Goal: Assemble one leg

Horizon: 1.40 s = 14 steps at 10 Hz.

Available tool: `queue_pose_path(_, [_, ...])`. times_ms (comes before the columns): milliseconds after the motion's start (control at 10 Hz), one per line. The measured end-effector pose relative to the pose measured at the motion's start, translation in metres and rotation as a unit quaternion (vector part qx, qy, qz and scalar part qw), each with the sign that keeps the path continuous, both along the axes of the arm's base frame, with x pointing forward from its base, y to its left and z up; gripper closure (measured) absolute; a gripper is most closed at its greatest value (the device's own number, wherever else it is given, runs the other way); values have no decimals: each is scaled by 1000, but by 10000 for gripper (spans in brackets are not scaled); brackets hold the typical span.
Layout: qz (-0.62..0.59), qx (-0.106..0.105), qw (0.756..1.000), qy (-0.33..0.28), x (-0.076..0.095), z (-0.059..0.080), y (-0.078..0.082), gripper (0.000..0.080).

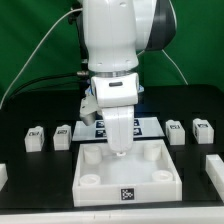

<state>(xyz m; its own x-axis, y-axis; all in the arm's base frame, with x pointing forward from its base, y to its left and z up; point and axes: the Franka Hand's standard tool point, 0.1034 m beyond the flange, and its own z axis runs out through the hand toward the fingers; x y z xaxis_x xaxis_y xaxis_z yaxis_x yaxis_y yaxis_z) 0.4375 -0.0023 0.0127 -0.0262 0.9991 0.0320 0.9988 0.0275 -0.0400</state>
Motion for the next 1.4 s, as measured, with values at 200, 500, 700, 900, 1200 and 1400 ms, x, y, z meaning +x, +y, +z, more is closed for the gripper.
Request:
queue_pose_path(200, [0,0,1000,-2,1,0,0,742])
queue_pose_path(500, [0,0,1000,-2,1,0,0,742])
queue_pose_path(700, [0,0,1000,-2,1,0,0,742])
queue_pose_path(900, [-19,2,1000,-6,9,1,12,742])
queue_pose_path(1200, [-35,12,999,-22,35,1,47,741])
queue_pose_path(1400, [-26,15,999,-28,44,3,58,741])
